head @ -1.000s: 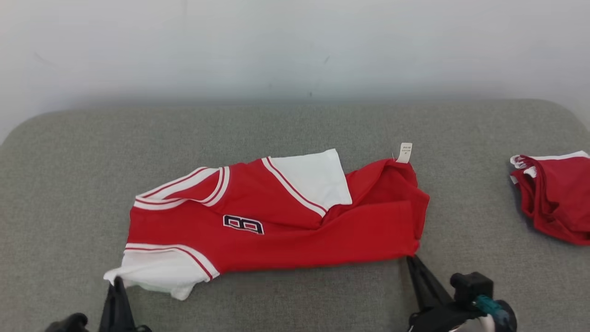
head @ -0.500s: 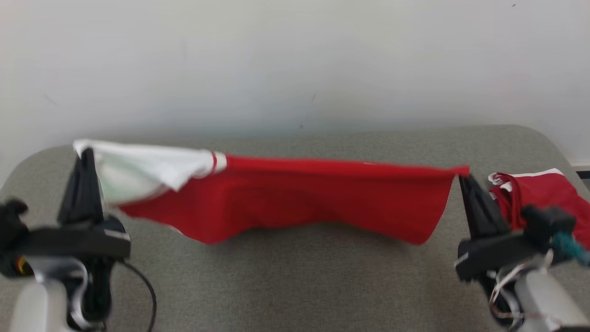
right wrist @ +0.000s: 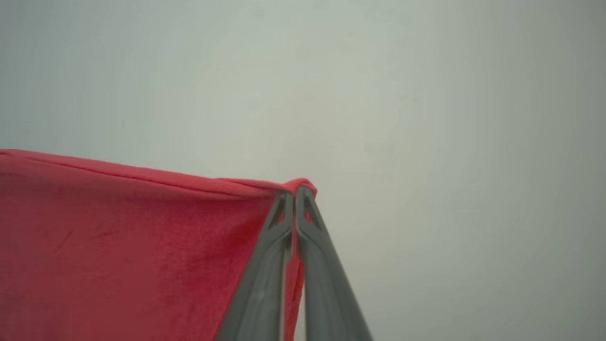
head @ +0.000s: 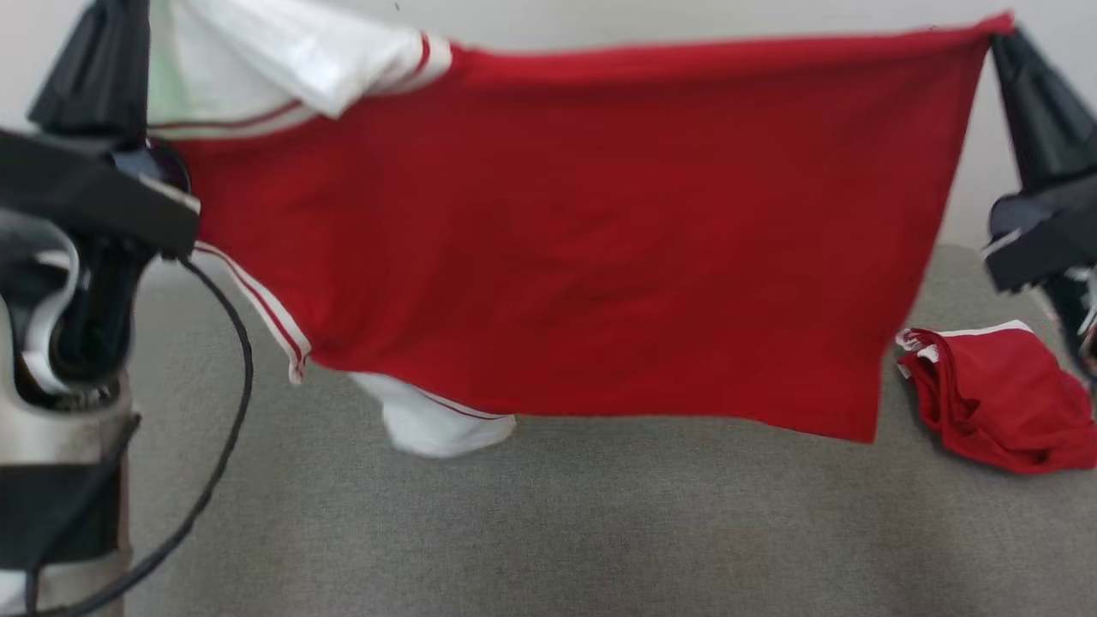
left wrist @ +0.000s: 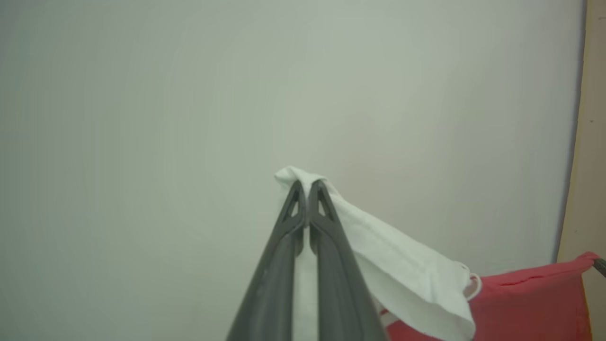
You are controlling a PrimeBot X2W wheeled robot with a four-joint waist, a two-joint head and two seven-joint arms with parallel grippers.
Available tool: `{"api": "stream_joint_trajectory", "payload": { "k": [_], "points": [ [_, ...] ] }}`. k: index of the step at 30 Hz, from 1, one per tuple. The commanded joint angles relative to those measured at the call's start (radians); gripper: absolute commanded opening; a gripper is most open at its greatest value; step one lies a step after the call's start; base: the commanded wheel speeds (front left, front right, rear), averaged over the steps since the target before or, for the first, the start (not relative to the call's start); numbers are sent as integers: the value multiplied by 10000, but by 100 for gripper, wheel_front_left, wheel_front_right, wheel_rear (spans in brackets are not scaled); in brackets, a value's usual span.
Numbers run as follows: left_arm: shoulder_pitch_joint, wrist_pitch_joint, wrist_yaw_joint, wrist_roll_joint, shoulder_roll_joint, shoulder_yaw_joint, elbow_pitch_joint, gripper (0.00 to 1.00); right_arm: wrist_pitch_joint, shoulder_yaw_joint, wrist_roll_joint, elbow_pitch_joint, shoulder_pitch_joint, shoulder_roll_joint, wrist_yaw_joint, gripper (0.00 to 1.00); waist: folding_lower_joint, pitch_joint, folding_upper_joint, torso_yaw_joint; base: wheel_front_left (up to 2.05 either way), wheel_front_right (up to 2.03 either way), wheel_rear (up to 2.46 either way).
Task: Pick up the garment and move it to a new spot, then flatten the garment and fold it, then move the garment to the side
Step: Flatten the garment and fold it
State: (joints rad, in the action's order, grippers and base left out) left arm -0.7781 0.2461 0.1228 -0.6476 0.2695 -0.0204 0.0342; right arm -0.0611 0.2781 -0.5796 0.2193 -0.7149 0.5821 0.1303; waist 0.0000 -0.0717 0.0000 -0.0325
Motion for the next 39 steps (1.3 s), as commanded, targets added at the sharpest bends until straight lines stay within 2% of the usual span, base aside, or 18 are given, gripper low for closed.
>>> {"api": "stream_joint_trajectory", "payload": {
  "k": [1, 7, 15, 20, 27, 30, 34, 35, 39],
  "points": [
    [-172, 44, -34, 180, 70, -30, 23, 0, 34, -16, -48, -39, -117, 98, 6, 0, 0, 11, 0, 19, 0, 0, 0],
    [-1481, 361, -64, 472, 203, -389, 299, 0, 456, -51, -131, -288, -1055, 675, 6, 0, 0, 71, 0, 93, 0, 0, 0],
    [-2365, 408, -205, 756, 241, -572, 711, 0, 857, 60, -219, -326, -1590, 898, 6, 0, 0, 372, 0, 37, 0, 0, 0],
    [-2878, 951, -211, 737, 141, -962, 1524, 0, 1318, 366, -242, 157, -1967, 651, 6, 0, 0, 847, 0, -1, 0, 0, 0],
    [-5199, 983, -93, 924, -145, -1475, 3785, 0, 1916, 731, 155, 2052, -3916, -16, 6, 0, 0, 2794, 0, -49, 0, 0, 0],
    [-6577, 375, -71, 1511, -179, -1864, 4916, 0, 1813, 876, 537, 3100, -5117, -467, 6, 0, 0, 3823, 0, -136, 0, 0, 0],
    [-8222, -1498, -54, 2603, -7, -2394, 6396, 0, 905, 911, 1262, 4590, -6750, -1193, 6, 0, 0, 5020, 0, -435, 0, 0, 0],
    [-8222, -1498, -54, 2603, -7, -2394, 6396, 0, 905, 911, 1262, 4590, -6750, -1193, 6, 0, 0, 5020, 0, -435, 0, 0, 0],
    [-9560, -3621, -141, 3359, 166, -2632, 7598, 0, -894, 638, 2236, 5963, -8182, -1870, 6, 0, 0, 5888, 0, -828, 0, 0, 0]
  ]
}}
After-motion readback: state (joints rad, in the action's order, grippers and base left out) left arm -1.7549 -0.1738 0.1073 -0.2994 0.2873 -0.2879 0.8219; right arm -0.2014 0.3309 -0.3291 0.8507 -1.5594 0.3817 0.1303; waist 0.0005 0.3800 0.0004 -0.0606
